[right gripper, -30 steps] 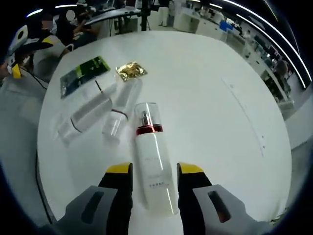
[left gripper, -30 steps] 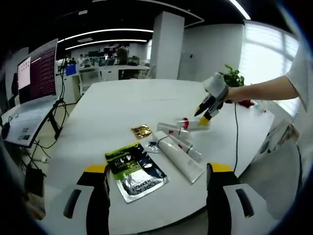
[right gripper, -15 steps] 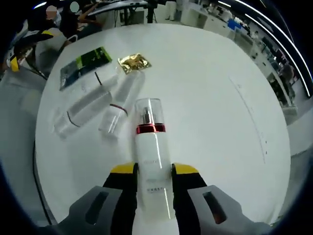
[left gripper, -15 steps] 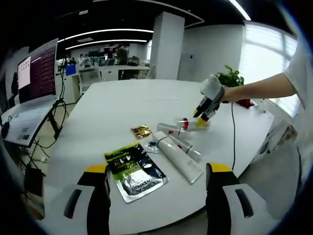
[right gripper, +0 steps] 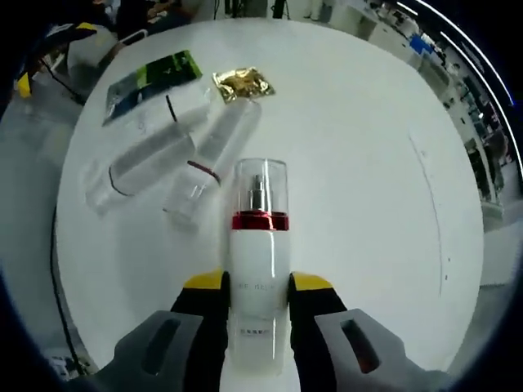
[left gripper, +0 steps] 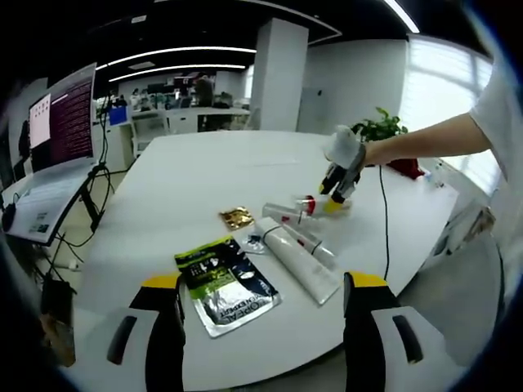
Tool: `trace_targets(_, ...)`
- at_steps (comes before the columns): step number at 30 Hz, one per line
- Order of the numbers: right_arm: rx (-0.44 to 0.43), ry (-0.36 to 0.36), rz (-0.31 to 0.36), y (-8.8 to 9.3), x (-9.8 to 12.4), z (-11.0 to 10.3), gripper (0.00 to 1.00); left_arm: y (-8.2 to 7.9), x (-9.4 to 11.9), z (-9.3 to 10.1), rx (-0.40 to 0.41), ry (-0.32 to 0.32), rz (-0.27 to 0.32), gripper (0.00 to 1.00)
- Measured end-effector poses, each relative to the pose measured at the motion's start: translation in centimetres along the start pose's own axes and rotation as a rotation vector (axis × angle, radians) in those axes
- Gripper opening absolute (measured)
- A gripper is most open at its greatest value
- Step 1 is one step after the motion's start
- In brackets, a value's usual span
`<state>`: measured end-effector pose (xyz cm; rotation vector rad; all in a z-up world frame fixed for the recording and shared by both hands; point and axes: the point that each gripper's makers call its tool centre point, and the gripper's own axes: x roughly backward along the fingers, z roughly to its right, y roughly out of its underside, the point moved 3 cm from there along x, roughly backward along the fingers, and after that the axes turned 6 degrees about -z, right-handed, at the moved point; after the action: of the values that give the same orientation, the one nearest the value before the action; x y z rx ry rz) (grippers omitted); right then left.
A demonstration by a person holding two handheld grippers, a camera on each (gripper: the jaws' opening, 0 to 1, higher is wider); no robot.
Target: Arrange the skincare products in the storage area until every visible bottle or jar stands upright without overlapping.
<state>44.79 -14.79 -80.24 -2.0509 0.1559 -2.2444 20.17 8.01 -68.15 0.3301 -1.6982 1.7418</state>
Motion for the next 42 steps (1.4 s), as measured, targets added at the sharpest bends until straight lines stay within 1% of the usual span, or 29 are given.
trace_targets(2,0.004,-0.008,-0.02,0.1,-0.2,0.1,0.29,0.0,0.0,0.0,0.001,-0.001,0.001,0.71)
trace_targets(4,0.007,-0.019,-0.037,-0.3,-0.1,0.2,0.29,0.0,0.0,0.0,0.0,-0.002,0.001,0.71)
trace_targets(6,0.026,-0.02,-0.056,0.1,-0.6,0.2,0.3,0.0,-0.1,0.0,-0.001,-0.003,0.0,0.71)
trace_targets(7,0.029,-0.036,-0.052,0.0,-0.3,0.1,0.29,0.0,-0.1,0.0,-0.002,-0.003,0.0,0.71)
trace_targets(9,0.027,-0.039,-0.053,0.2,0.1,0.1,0.29,0.0,-0.1,0.0,-0.002,-0.002,-0.001,0.71)
trace_targets(13,-0.002,-0.044,-0.052,0.3,0.0,0.5,0.29,0.0,-0.2,0.1,-0.005,-0.001,-0.005,0.71)
trace_targets(15,-0.016,-0.038,-0.042,0.3,0.0,0.1,0.28,0.0,-0.2,0.2,-0.006,-0.001,-0.005,0.71)
trace_targets(16,-0.024,-0.031,-0.028,0.3,0.1,0.1,0.28,0.0,-0.2,0.2,-0.006,-0.001,-0.004,0.71)
trace_targets(18,-0.077,0.029,0.049,0.1,-0.1,0.6,0.27,0.0,-0.1,0.2,-0.005,-0.002,-0.002,0.7)
trace_targets(20,-0.099,0.064,0.087,0.4,0.1,0.6,0.27,-0.1,-0.1,0.2,-0.004,-0.001,0.0,0.7)
trace_targets(22,-0.107,0.098,0.111,0.4,0.1,0.8,0.27,0.0,-0.2,0.2,-0.007,0.0,-0.004,0.7)
trace_targets(25,-0.112,0.136,0.131,0.6,0.3,0.1,0.26,0.0,-0.2,0.3,-0.014,0.006,-0.008,0.7)
trace_targets(27,-0.128,0.156,0.153,0.8,0.4,-0.1,0.26,0.1,-0.2,0.3,-0.018,0.007,-0.012,0.7)
trace_targets(30,-0.163,0.161,0.184,1.3,0.5,-0.5,0.26,0.0,-0.2,0.4,-0.021,0.008,-0.008,0.7)
trace_targets(33,-0.195,0.186,0.222,1.9,1.1,-1.2,0.26,0.0,-0.1,0.5,-0.024,0.012,-0.008,0.69)
trace_targets(34,-0.205,0.191,0.235,2.0,1.1,-1.2,0.26,0.0,-0.1,0.5,-0.024,0.013,-0.008,0.69)
trace_targets(36,-0.232,0.21,0.275,2.0,1.7,-2.1,0.26,0.0,-0.2,0.5,-0.027,0.015,-0.01,0.69)
trace_targets(37,-0.245,0.223,0.3,2.2,2.2,-2.3,0.25,0.1,-0.2,0.5,-0.029,0.016,-0.01,0.69)
trace_targets(39,-0.27,0.238,0.329,2.4,2.8,-2.6,0.25,0.1,-0.2,0.6,-0.031,0.019,-0.011,0.69)
trace_targets(40,-0.297,0.248,0.357,2.6,3.2,-3.0,0.25,0.1,-0.2,0.6,-0.034,0.021,-0.013,0.69)
trace_targets(42,-0.339,0.259,0.392,2.7,3.9,-3.4,0.25,0.1,-0.2,0.8,-0.039,0.024,-0.017,0.69)
